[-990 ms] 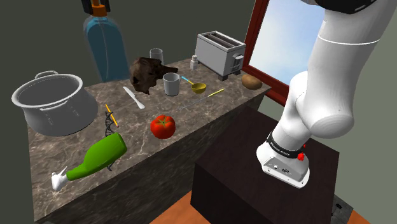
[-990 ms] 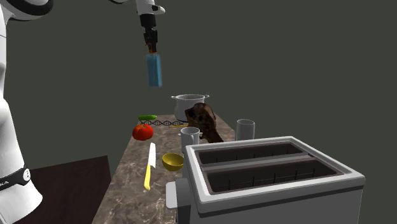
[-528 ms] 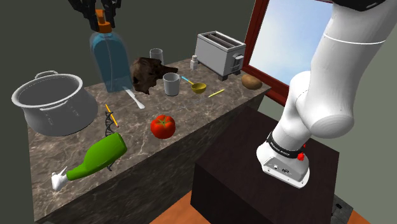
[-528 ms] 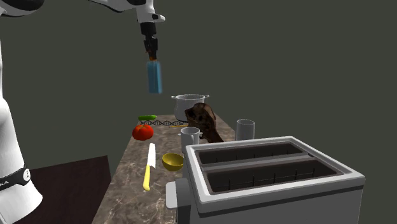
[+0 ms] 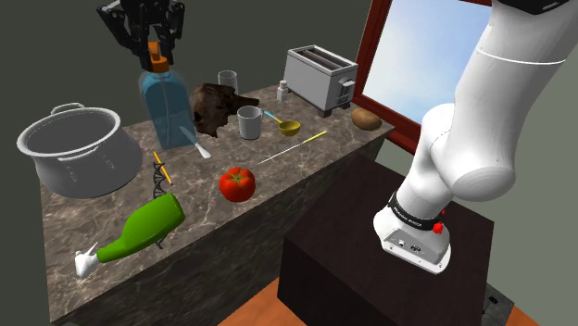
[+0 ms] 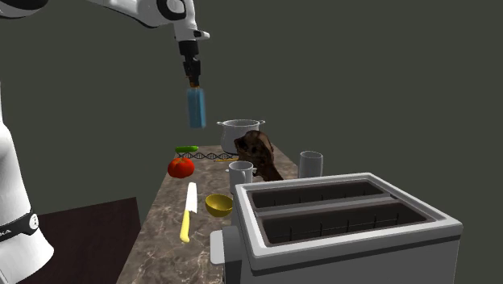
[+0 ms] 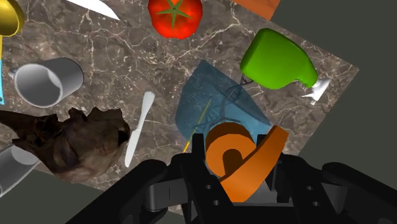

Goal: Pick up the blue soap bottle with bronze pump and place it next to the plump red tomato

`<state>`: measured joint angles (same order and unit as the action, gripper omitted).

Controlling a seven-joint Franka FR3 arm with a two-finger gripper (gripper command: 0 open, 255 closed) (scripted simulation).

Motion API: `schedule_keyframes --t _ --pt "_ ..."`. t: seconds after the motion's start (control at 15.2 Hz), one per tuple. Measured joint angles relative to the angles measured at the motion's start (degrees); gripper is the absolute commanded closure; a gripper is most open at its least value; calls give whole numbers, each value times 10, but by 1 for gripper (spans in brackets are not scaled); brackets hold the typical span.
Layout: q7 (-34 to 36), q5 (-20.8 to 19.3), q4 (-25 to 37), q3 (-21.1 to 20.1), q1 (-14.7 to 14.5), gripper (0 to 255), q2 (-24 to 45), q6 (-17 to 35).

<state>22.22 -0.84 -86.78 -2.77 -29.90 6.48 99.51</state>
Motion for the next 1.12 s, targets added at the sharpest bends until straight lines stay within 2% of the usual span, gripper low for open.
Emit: schedule_keyframes --t 1.12 --pt "0 0 -139 1 1 255 -6 133"
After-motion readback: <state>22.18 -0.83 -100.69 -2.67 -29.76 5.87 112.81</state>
